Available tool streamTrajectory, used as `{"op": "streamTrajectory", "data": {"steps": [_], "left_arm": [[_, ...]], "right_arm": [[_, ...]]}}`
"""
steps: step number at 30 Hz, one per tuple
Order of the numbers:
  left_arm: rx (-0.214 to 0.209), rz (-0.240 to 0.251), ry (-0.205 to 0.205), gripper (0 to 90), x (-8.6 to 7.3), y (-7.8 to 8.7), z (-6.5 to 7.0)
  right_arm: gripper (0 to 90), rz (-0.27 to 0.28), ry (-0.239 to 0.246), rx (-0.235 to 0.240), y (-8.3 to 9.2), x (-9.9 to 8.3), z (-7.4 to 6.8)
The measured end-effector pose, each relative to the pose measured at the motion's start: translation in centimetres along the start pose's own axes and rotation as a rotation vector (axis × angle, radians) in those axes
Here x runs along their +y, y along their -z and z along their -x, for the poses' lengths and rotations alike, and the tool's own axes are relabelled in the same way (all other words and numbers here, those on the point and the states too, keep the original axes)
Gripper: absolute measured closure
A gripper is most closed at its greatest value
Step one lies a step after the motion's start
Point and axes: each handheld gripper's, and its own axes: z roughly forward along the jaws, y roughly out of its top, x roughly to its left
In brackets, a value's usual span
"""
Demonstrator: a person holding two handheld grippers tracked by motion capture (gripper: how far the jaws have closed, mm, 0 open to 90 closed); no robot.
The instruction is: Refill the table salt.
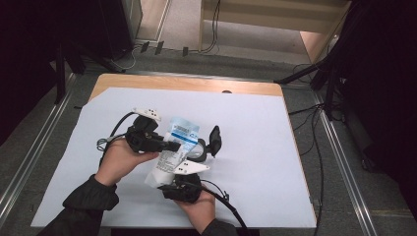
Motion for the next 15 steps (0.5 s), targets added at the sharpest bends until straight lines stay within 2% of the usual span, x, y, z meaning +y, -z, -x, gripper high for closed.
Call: {"op": "streamTrajectory", "data": {"steps": [2, 7, 11, 15], "left_arm": [[0.011, 0.005, 0.003, 90.0, 0.0, 0.0, 0.0], [0.025, 0.021, 0.009, 90.0, 0.1, 0.0, -0.1], [0.022, 0.013, 0.012, 90.0, 0.2, -0.6, -0.1], [0.037, 0.007, 0.01, 90.0, 0.3, -0.9, -0.3]], "right_arm": [[51.4, -0.001, -0.002, 0.009, 0.0, 0.1, -0.2], [47.6, 0.002, 0.029, 0.011, 0.3, 0.6, -0.6], [44.5, -0.015, 0.012, 0.029, 0.2, 0.7, -0.8], [48.9, -0.017, -0.011, 0.009, 0.2, 0.6, -0.7]]}}
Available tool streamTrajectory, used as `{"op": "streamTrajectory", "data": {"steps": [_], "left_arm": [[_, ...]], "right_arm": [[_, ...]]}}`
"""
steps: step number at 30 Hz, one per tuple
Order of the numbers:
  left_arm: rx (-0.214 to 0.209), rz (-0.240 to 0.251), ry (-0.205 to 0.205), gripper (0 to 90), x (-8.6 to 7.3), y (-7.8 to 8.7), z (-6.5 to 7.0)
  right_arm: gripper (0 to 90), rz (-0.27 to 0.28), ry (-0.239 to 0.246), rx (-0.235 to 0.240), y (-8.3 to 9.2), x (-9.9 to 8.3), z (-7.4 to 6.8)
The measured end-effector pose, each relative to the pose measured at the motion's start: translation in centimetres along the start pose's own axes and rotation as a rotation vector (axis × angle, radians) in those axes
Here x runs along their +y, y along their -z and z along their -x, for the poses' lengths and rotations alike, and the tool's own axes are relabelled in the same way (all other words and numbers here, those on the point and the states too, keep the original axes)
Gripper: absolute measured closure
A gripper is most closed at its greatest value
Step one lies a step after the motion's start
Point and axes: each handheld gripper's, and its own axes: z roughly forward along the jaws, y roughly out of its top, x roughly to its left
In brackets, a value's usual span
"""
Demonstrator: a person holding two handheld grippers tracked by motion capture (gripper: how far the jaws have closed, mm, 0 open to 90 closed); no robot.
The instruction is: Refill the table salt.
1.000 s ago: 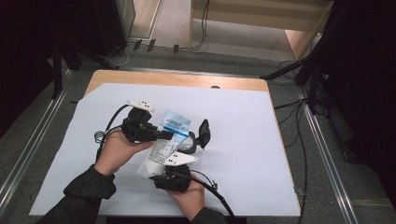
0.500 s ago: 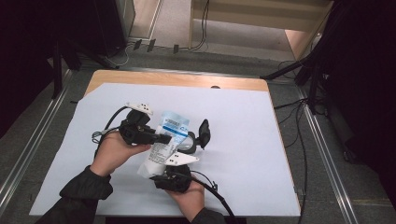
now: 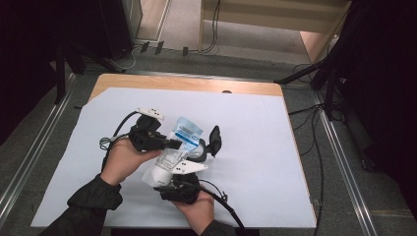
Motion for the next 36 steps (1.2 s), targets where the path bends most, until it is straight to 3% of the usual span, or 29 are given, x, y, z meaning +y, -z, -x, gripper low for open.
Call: {"op": "streamTrajectory", "data": {"steps": [15, 24, 29, 36], "left_arm": [[-0.028, -0.005, -0.012, 84.8, -0.2, -0.1, 0.3], [-0.052, -0.018, 0.003, 82.7, -0.7, 1.2, 0.1], [-0.021, -0.036, -0.009, 89.9, -0.8, 1.0, 0.2], [-0.008, -0.015, 0.006, 90.0, -0.7, 1.1, 0.3]], "right_arm": [[53.0, 0.039, -0.059, 0.02, 0.2, 0.0, 0.5], [53.5, 0.048, -0.069, 0.033, 0.3, 0.0, 0.4], [53.4, 0.041, -0.076, 0.04, 0.2, 0.0, 0.2], [52.8, 0.05, -0.043, 0.03, 0.3, 0.2, 0.0]]}}
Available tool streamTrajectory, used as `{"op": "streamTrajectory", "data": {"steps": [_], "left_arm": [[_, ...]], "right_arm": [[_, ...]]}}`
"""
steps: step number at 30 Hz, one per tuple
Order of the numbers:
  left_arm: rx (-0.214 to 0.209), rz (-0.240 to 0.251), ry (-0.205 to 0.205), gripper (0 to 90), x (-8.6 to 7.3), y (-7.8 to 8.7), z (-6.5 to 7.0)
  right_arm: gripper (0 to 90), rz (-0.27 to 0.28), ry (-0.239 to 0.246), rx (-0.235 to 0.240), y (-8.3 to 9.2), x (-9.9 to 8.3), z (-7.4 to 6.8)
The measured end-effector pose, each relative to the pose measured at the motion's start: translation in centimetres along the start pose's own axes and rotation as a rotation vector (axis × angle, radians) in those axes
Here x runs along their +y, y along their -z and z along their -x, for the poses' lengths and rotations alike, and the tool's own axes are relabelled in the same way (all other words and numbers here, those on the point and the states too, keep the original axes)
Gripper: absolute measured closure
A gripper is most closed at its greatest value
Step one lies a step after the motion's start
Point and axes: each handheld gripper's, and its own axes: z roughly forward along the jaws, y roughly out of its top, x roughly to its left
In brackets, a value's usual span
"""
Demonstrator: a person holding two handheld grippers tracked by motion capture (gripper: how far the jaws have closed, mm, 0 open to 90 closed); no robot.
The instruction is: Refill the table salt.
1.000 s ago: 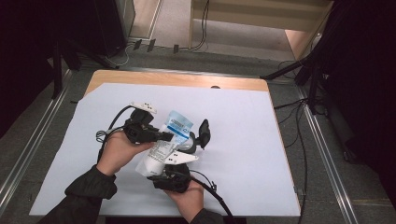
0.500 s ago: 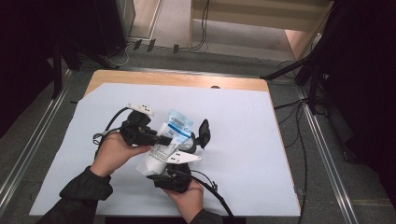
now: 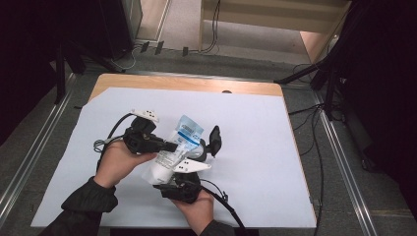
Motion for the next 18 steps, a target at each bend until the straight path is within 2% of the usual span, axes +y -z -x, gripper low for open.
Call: {"op": "streamTrajectory", "data": {"steps": [5, 8, 12, 15, 18], "left_arm": [[-0.002, -0.009, 0.004, 90.0, 0.15, -0.65, 0.05], [0.006, -0.012, 0.006, 90.0, 0.16, -0.85, 0.12], [0.017, 0.002, 0.021, 90.0, 0.08, -0.67, -0.06], [0.027, 0.016, 0.044, 90.0, 0.1, -0.58, -0.21], [0.032, 0.021, 0.053, 90.0, 0.06, -0.62, -0.31]], "right_arm": [[51.2, -0.024, 0.043, -0.024, -0.18, -0.08, -0.5], [55.1, -0.033, 0.068, -0.03, -0.32, -0.06, -0.76], [58.6, -0.026, 0.052, -0.029, -0.28, -0.02, -0.53], [57.3, -0.02, 0.044, -0.018, -0.11, 0.19, -0.23], [55.0, -0.017, 0.01, 0.005, -0.05, 0.35, 0.07]]}}
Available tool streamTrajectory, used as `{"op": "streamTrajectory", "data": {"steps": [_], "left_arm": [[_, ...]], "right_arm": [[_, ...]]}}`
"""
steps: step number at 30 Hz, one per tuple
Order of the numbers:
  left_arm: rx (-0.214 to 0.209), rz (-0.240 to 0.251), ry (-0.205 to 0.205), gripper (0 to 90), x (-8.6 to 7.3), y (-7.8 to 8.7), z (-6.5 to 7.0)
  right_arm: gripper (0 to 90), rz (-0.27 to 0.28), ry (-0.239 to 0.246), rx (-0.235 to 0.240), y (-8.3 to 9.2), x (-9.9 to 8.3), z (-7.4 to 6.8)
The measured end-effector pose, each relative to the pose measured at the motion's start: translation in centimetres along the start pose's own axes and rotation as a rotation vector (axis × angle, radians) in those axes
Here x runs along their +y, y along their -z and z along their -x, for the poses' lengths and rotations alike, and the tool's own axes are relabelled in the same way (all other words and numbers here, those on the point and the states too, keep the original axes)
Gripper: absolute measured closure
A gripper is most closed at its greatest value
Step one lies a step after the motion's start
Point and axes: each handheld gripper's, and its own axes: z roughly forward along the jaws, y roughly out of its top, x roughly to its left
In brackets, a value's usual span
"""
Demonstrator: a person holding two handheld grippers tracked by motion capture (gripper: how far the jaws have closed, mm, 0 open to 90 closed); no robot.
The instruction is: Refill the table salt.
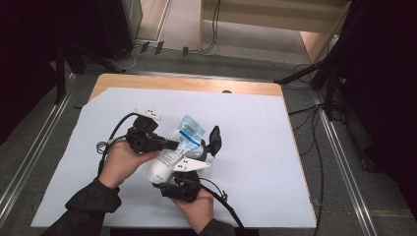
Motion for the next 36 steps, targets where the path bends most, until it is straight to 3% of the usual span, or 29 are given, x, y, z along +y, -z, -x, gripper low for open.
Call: {"op": "streamTrajectory", "data": {"steps": [8, 14, 19, 28, 31, 36], "left_arm": [[-0.02, 0.003, -0.002, 89.9, 0.0, 0.2, 0.2], [-0.055, 0.0, -0.001, 81.8, -0.2, 0.5, 0.1], [-0.06, 0.001, 0.006, 82.6, -0.3, 1.0, 0.1], [-0.034, -0.007, -0.002, 90.0, -0.2, 1.3, 0.2], [0.008, 0.015, -0.014, 90.0, 0.0, 1.0, 0.5], [0.04, 0.011, -0.018, 90.0, 0.2, 0.6, 1.0]], "right_arm": [[58.2, 0.009, -0.022, 0.012, 0.0, -0.1, 0.1], [58.4, 0.024, -0.045, 0.036, 0.1, -0.1, 0.1], [58.7, 0.029, -0.037, 0.042, 0.2, 0.0, 0.0], [58.7, 0.028, -0.029, 0.055, 0.2, 0.0, -0.2], [57.8, 0.033, -0.05, 0.074, 0.3, 0.2, -0.1], [56.5, 0.03, -0.047, 0.054, 0.4, 0.3, 0.0]]}}
